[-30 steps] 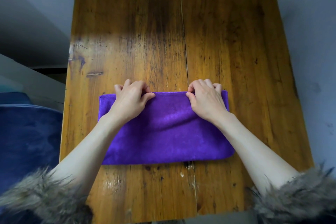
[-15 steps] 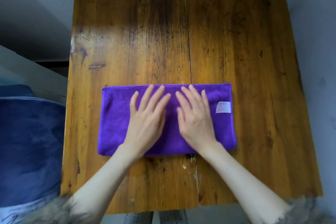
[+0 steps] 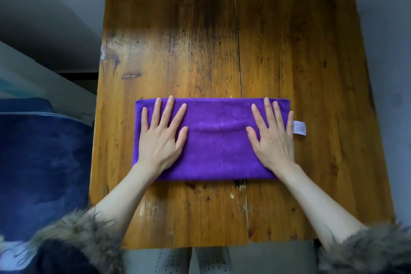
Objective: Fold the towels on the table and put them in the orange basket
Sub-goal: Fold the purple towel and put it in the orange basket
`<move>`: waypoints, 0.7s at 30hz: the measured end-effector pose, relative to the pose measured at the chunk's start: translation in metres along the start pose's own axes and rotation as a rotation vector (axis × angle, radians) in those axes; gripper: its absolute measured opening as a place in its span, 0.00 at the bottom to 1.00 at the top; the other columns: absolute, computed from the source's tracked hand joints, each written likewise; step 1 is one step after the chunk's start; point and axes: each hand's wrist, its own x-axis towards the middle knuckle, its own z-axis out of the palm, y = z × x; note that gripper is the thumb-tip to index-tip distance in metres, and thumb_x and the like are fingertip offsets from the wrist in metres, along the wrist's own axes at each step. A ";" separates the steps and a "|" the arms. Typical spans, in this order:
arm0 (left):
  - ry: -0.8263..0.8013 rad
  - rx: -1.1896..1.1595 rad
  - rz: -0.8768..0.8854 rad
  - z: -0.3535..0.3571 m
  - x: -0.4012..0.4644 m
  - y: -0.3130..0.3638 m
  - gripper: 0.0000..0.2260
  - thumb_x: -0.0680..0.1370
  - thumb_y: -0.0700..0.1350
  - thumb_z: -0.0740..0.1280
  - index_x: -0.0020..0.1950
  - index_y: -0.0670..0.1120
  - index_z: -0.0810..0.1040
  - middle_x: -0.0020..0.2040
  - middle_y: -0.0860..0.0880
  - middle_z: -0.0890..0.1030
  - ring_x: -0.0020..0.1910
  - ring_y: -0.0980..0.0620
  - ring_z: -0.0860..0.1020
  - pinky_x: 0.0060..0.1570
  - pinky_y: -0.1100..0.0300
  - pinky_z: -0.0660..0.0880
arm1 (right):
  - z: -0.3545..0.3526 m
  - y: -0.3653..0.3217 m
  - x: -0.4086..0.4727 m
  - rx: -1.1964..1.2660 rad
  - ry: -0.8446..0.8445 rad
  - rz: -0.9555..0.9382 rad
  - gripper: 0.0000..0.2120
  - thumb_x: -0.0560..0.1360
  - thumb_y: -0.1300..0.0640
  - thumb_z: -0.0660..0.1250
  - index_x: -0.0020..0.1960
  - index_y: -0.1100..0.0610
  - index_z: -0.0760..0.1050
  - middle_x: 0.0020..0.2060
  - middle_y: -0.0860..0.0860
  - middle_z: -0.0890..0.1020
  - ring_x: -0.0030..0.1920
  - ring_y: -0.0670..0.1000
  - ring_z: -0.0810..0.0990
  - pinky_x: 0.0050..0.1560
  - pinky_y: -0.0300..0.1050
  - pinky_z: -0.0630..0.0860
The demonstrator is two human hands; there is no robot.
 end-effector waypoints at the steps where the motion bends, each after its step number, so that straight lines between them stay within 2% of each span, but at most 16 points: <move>1: 0.006 -0.021 0.007 -0.003 -0.001 0.001 0.25 0.79 0.56 0.49 0.76 0.52 0.58 0.77 0.46 0.56 0.76 0.44 0.51 0.72 0.42 0.46 | -0.003 -0.005 -0.002 0.009 0.021 0.002 0.28 0.78 0.42 0.45 0.76 0.51 0.53 0.76 0.55 0.55 0.76 0.55 0.50 0.73 0.60 0.43; 6: 0.070 -0.064 -0.005 -0.004 -0.038 -0.008 0.23 0.81 0.51 0.47 0.76 0.50 0.57 0.77 0.44 0.56 0.76 0.44 0.49 0.72 0.42 0.43 | -0.006 -0.060 -0.022 0.075 0.113 -0.085 0.26 0.78 0.47 0.52 0.74 0.52 0.59 0.75 0.56 0.59 0.75 0.56 0.53 0.72 0.66 0.46; 9: 0.010 -0.015 -0.011 0.007 -0.064 -0.010 0.23 0.81 0.54 0.44 0.76 0.51 0.55 0.77 0.44 0.56 0.76 0.44 0.51 0.72 0.40 0.46 | 0.005 -0.097 -0.032 0.086 0.063 -0.186 0.26 0.78 0.46 0.53 0.74 0.50 0.59 0.75 0.54 0.59 0.75 0.56 0.54 0.71 0.66 0.48; 13: -0.018 -0.011 -0.010 0.010 -0.060 -0.010 0.23 0.81 0.54 0.46 0.76 0.52 0.55 0.77 0.45 0.56 0.76 0.44 0.50 0.72 0.41 0.47 | 0.019 -0.103 -0.034 0.016 0.007 -0.227 0.26 0.78 0.44 0.52 0.74 0.49 0.58 0.75 0.54 0.60 0.75 0.56 0.55 0.70 0.66 0.52; 16: 0.023 -0.158 0.004 0.004 -0.062 -0.014 0.22 0.81 0.51 0.48 0.75 0.50 0.58 0.77 0.45 0.57 0.76 0.46 0.50 0.73 0.44 0.46 | 0.020 -0.103 -0.035 0.000 -0.005 -0.227 0.26 0.78 0.44 0.51 0.75 0.49 0.57 0.75 0.54 0.59 0.75 0.56 0.54 0.71 0.65 0.51; 18: 0.142 -0.322 -0.075 -0.004 -0.066 -0.016 0.20 0.81 0.46 0.53 0.72 0.44 0.65 0.74 0.43 0.63 0.75 0.45 0.57 0.73 0.48 0.54 | 0.019 -0.106 -0.036 0.007 -0.011 -0.216 0.26 0.78 0.44 0.51 0.75 0.49 0.57 0.75 0.54 0.59 0.75 0.56 0.54 0.71 0.66 0.50; 20: 0.331 -0.434 -0.273 -0.015 -0.066 -0.021 0.15 0.79 0.41 0.60 0.65 0.40 0.72 0.65 0.40 0.71 0.67 0.45 0.67 0.66 0.55 0.64 | 0.017 -0.109 -0.034 0.018 -0.017 -0.199 0.26 0.78 0.44 0.49 0.74 0.49 0.58 0.75 0.54 0.59 0.75 0.56 0.54 0.71 0.66 0.50; 21: 0.381 -0.482 -0.407 -0.020 -0.064 -0.024 0.13 0.79 0.41 0.62 0.62 0.39 0.74 0.60 0.40 0.73 0.61 0.46 0.69 0.61 0.58 0.66 | 0.016 -0.110 -0.032 0.024 -0.019 -0.191 0.26 0.78 0.44 0.49 0.74 0.50 0.59 0.75 0.54 0.59 0.75 0.56 0.54 0.71 0.67 0.50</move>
